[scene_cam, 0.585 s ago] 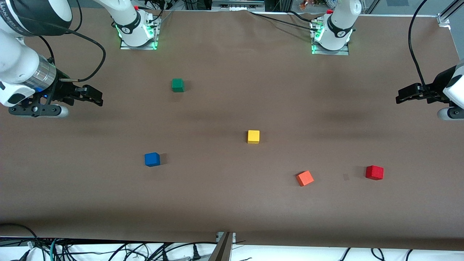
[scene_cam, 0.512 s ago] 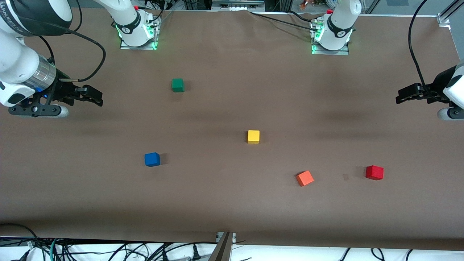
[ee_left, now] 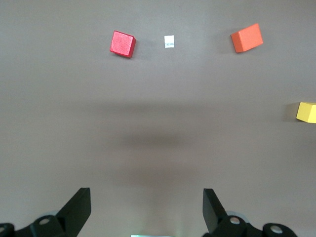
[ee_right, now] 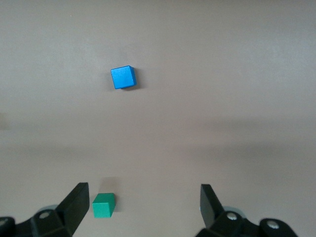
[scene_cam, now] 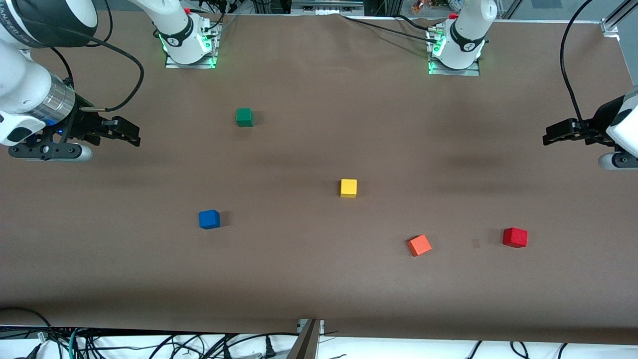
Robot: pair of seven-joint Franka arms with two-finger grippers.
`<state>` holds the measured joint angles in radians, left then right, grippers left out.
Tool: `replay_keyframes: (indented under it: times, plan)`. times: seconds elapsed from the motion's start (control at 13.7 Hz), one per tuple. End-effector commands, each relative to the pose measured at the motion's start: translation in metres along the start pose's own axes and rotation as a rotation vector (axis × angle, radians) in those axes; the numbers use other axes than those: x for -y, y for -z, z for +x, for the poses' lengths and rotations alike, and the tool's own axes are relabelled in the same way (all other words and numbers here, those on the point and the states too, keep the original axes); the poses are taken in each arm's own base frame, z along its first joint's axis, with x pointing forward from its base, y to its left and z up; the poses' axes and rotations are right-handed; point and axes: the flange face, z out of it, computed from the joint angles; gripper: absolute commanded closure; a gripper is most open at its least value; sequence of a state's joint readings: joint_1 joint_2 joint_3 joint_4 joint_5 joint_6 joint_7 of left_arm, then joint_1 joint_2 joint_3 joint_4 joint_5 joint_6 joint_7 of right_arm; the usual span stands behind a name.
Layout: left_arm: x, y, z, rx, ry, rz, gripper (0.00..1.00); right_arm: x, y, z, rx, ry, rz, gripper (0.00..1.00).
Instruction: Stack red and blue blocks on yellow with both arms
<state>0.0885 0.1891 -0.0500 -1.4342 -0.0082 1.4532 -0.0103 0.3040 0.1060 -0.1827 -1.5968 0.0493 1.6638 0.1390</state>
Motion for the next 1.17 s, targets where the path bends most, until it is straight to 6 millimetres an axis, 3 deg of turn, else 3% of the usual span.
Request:
replay_keyframes:
  times: [0.0,0.22,0.37,0.51,0.73,0.88,1.1]
  plan:
    - [0.004,-0.015,0.023,0.014,-0.021,-0.015,0.0,-0.001,0.008,-0.004,-0.01,0.015,-0.013,0.01]
    - [0.014,-0.055,0.054,0.021,-0.008,-0.017,0.0,0.0,-0.005,0.001,-0.001,0.006,-0.014,0.01]
    - [0.019,-0.084,0.078,0.0,-0.053,0.007,0.0,0.008,-0.033,0.013,0.01,0.008,-0.011,0.01]
    - [0.023,-0.112,0.098,-0.025,-0.129,0.06,0.0,0.028,-0.079,0.032,-0.006,0.02,-0.013,0.01]
    - [0.028,-0.17,0.126,-0.023,-0.179,0.056,0.0,0.058,-0.154,0.066,-0.043,0.026,0.021,0.01]
    - [0.045,-0.212,0.141,-0.034,-0.218,0.051,0.0,0.07,-0.21,0.086,-0.089,0.053,0.012,0.01]
    - [0.073,-0.259,0.149,-0.083,-0.298,0.053,0.0,0.079,-0.271,0.101,-0.117,0.088,-0.012,0.01]
